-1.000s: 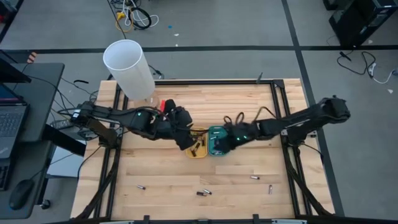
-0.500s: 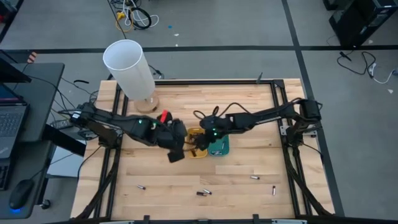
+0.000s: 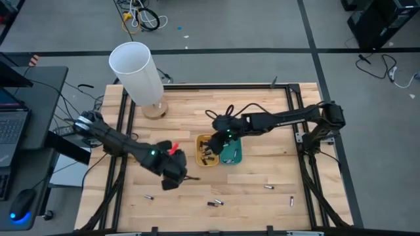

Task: Sort batteries
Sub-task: Put the silver battery into the blue bin

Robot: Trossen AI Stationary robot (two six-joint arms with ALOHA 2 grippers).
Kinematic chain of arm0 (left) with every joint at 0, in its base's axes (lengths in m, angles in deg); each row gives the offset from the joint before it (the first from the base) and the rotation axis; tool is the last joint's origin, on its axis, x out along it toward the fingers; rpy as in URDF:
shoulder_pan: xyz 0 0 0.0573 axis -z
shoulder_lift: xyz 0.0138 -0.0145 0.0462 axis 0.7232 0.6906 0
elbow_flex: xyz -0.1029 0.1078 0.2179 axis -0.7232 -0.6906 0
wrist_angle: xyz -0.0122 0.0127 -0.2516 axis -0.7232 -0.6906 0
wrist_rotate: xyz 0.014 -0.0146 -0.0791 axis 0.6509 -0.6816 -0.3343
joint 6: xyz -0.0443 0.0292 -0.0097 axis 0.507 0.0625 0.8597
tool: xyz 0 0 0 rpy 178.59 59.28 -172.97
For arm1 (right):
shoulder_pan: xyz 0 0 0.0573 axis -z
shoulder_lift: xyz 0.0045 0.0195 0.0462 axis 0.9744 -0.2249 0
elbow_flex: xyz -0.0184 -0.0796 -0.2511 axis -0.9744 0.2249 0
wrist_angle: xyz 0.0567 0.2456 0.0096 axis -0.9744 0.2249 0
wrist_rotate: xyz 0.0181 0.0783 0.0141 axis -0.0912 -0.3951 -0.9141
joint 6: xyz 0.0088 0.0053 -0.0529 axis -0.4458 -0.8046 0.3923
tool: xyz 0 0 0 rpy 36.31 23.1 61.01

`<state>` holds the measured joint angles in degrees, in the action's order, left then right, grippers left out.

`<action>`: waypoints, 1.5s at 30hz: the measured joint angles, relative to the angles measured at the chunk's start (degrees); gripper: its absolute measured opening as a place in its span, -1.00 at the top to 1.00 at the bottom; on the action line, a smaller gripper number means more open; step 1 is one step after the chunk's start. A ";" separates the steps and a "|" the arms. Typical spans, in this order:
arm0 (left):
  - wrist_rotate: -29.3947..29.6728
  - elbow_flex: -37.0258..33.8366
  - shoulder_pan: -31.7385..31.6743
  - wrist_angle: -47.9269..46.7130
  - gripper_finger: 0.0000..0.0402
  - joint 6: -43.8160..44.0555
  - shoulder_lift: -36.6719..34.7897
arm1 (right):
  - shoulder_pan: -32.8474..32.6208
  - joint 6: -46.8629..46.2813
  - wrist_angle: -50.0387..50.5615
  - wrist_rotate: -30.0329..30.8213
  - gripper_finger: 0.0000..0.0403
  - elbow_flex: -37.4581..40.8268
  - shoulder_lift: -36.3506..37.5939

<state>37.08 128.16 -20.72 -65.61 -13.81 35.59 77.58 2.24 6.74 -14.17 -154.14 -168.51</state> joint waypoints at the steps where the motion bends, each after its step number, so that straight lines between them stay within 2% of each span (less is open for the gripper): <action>1: -0.52 -1.50 0.89 0.52 0.12 0.04 0.00 | 0.02 0.80 0.03 0.10 0.29 0.00 0.81; 3: -1.50 -4.78 3.05 2.19 0.12 0.91 0.00 | 0.00 2.45 0.67 0.39 0.31 0.00 2.40; 7: -7.27 -10.69 7.80 7.08 0.12 1.13 0.00 | -0.01 4.42 2.60 2.75 0.31 0.00 5.24; 11: -11.66 -13.61 10.84 11.40 0.12 1.96 0.02 | 0.38 4.50 4.14 5.28 0.32 0.00 7.08; 17: -10.73 -13.74 13.48 14.58 0.12 0.99 0.02 | 1.22 4.23 4.95 5.91 0.32 0.04 7.27; 21: -3.05 -14.52 16.91 16.57 0.12 1.52 1.07 | 1.38 4.08 4.96 5.91 0.32 0.04 7.27; 23: -1.63 -16.33 18.25 19.62 0.11 2.70 1.07 | 1.36 4.08 4.98 5.91 0.32 0.04 7.27; 27: -3.18 -19.75 19.74 24.85 0.06 11.86 1.07 | 0.93 3.31 5.10 5.93 0.32 0.04 7.27; 30: -4.99 -21.09 21.39 26.34 -0.02 14.76 1.07 | 0.85 2.97 5.18 5.93 0.32 0.04 7.27; 35: -5.58 -21.90 25.06 23.32 -0.19 12.82 1.06 | 0.85 2.99 5.29 5.91 0.32 0.04 7.27; 38: -8.10 -23.16 26.99 22.49 -0.26 12.67 1.03 | 0.95 3.06 5.31 5.91 0.32 0.04 7.27; 42: -10.42 -25.65 29.60 25.38 -0.28 9.19 1.03 | 1.05 3.16 5.35 5.91 0.32 0.04 7.27; 45: -8.48 -27.78 30.68 28.23 -0.23 7.55 0.99 | 1.05 3.81 5.62 5.89 0.32 0.04 7.27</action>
<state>28.60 100.38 9.96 -37.37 -6.26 36.59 78.63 6.05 12.35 -8.29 -154.10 -161.24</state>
